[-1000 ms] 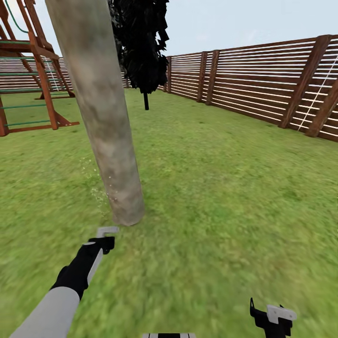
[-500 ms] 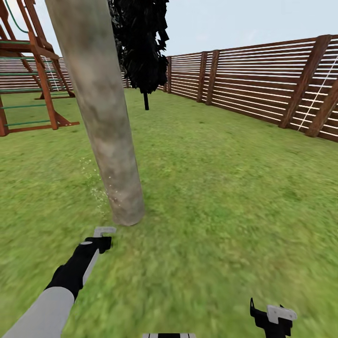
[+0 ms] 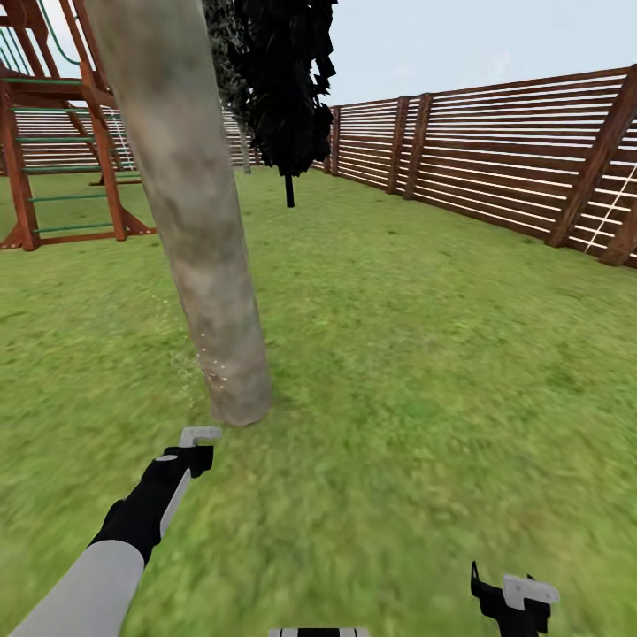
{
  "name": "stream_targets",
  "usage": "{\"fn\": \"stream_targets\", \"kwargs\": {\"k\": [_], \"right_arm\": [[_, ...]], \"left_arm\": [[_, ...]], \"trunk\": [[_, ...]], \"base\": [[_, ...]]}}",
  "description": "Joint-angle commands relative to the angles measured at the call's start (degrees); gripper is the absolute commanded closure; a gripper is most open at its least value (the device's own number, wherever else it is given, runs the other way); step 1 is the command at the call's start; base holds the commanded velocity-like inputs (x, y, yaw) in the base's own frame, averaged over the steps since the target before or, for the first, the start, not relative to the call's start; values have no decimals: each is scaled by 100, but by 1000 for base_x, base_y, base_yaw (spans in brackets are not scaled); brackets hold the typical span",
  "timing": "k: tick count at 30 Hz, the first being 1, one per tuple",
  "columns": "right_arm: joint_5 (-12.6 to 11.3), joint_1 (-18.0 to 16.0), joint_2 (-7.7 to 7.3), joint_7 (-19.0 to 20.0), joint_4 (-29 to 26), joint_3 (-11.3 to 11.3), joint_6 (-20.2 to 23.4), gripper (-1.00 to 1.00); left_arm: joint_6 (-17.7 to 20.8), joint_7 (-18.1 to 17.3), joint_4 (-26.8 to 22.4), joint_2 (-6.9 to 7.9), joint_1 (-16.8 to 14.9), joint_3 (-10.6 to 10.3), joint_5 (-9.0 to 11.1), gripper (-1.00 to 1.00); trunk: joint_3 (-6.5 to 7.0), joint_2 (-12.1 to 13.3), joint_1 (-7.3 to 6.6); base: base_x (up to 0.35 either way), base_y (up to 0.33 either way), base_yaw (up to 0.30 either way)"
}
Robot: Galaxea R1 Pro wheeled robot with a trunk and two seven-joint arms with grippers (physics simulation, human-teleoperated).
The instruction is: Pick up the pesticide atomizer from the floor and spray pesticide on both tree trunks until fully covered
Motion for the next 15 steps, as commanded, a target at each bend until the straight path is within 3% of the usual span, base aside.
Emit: {"fn": "stream_targets", "kwargs": {"k": [1, 8, 10, 12, 15], "right_arm": [[0, 1, 0, 0, 0, 0, 1, -100], [0, 2, 0, 0, 0, 0, -1, -100], [0, 2, 0, 0, 0, 0, 1, -100], [0, 2, 0, 0, 0, 0, 0, -100], [0, 2, 0, 0, 0, 0, 2, -100]], "left_arm": [[0, 0, -1, 0, 1, 0, -2, 100], [0, 0, 4, -30, 5, 3, 14, 100], [-8, 0, 6, -193, 7, -4, -4, 100], [-8, 0, 12, -252, 11, -2, -20, 100], [-10, -6, 91, -28, 130, 208, -24, 100]], "trunk": [[0, 0, 0], [0, 0, 0], [0, 0, 0], [0, 0, 0], [0, 0, 0]], "base": [[231, -201, 10], [262, -174, 1], [269, -166, 0], [237, -150, 0], [60, -28, 0]]}}
